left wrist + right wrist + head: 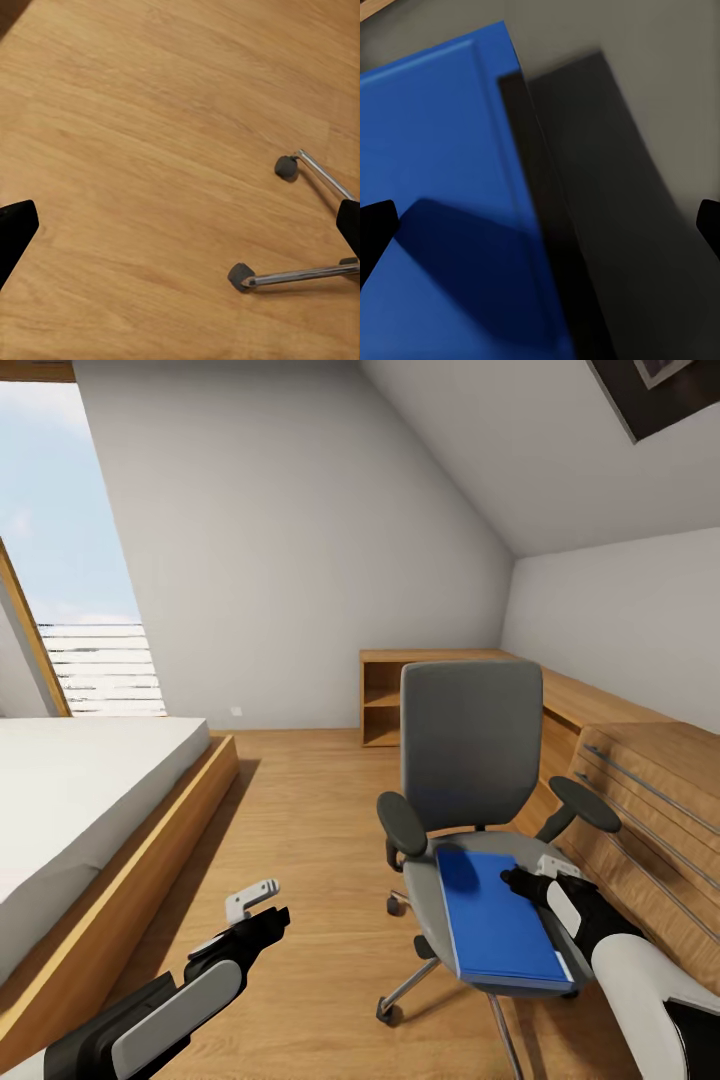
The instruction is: In the bedroom, organize the workspace by keeping the computer under the desk, ensuring the monitor is on the desk, placing the keyboard on the desk next to the monitor, placing the mouse on the desk next to the keyboard, moving the folder from the swivel chair onto the desk next to the mouse, stacking the notebook on top of the folder with the pen on top of the notebook, and positioning the swivel chair next to the desk.
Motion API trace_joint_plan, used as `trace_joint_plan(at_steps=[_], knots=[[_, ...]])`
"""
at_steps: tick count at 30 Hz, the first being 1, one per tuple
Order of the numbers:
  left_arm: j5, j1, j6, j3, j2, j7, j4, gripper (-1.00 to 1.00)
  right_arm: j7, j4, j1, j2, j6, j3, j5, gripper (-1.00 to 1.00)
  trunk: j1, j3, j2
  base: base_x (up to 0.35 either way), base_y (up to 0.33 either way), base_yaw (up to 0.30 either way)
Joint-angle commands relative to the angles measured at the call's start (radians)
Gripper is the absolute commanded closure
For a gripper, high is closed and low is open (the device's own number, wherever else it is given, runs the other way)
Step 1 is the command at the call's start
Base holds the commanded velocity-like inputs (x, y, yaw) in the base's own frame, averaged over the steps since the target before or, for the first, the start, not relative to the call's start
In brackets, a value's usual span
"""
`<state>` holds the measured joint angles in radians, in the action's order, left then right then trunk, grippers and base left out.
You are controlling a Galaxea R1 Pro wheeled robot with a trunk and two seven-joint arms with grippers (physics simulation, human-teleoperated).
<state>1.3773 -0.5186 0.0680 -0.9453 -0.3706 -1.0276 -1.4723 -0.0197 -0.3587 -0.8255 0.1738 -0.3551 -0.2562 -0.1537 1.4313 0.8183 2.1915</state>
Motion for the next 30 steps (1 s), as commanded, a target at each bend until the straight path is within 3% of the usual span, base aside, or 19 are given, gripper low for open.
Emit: trace_joint_plan(at_steps=[1, 9, 30], knots=[[0.0, -0.001, 0.007, -0.001, -0.001, -0.005, -0.001, -1.0, -0.002, 0.002, 0.0, 0.0, -0.005, -0.002, -0.001, -1.0, 0.0, 0.001, 0.0, -0.001, 0.001, 0.0], [0.0, -0.001, 0.007, -0.002, -0.001, -0.005, 0.0, -1.0, -0.002, 0.001, 0.0, 0.0, -0.005, -0.002, -0.001, -1.0, 0.0, 0.001, 0.0, 0.0, 0.0, 0.0], [0.0, -0.001, 0.009, -0.003, 0.0, -0.005, 0.001, -1.0, -0.001, 0.001, 0.001, 0.0, -0.005, -0.002, 0.0, -1.0, -0.081, -0.065, -0.147, 0.0, 0.0, 0.0]])
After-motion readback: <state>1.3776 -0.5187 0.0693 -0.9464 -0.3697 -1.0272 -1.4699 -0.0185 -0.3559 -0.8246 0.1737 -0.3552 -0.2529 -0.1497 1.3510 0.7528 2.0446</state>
